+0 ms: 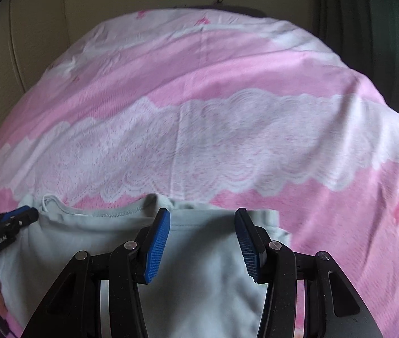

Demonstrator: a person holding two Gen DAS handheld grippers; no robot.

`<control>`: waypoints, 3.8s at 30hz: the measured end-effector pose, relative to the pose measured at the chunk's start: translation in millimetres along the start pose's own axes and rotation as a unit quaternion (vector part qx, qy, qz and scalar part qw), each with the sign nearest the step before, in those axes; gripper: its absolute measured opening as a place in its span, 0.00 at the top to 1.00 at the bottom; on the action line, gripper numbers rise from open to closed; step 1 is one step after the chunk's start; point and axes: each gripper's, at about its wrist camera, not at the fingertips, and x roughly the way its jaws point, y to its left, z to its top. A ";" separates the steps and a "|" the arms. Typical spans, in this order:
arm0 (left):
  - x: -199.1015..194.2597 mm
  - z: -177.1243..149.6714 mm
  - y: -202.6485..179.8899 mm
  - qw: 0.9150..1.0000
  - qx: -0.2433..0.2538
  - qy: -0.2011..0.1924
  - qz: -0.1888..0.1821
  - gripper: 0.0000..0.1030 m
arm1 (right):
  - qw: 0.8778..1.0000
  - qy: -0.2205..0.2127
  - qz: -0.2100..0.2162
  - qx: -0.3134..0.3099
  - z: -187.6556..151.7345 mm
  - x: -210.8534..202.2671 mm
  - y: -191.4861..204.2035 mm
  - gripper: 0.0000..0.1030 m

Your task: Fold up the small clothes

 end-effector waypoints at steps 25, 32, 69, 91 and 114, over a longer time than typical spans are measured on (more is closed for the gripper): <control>-87.7 -112.2 8.6 0.998 0.017 -0.018 0.058 0.55 | 0.999 0.040 0.004 0.035 -94.2 -79.5 -44.0 0.54; -85.3 -118.8 10.2 0.998 0.000 -0.013 0.060 0.54 | 0.997 0.060 0.027 0.035 -112.3 -75.5 -42.8 0.91; -89.2 -49.8 -66.7 0.997 -0.013 -0.060 0.040 0.48 | 0.990 0.004 0.135 0.050 -29.2 -61.4 -79.9 0.48; -56.9 -36.3 -95.7 0.996 0.016 -0.052 0.073 0.48 | 0.963 0.095 0.238 0.086 -17.9 33.9 -93.0 0.55; -83.4 -39.6 -84.7 0.996 0.015 -0.063 0.059 0.48 | 0.973 0.093 0.196 0.082 -20.6 15.9 -86.3 0.91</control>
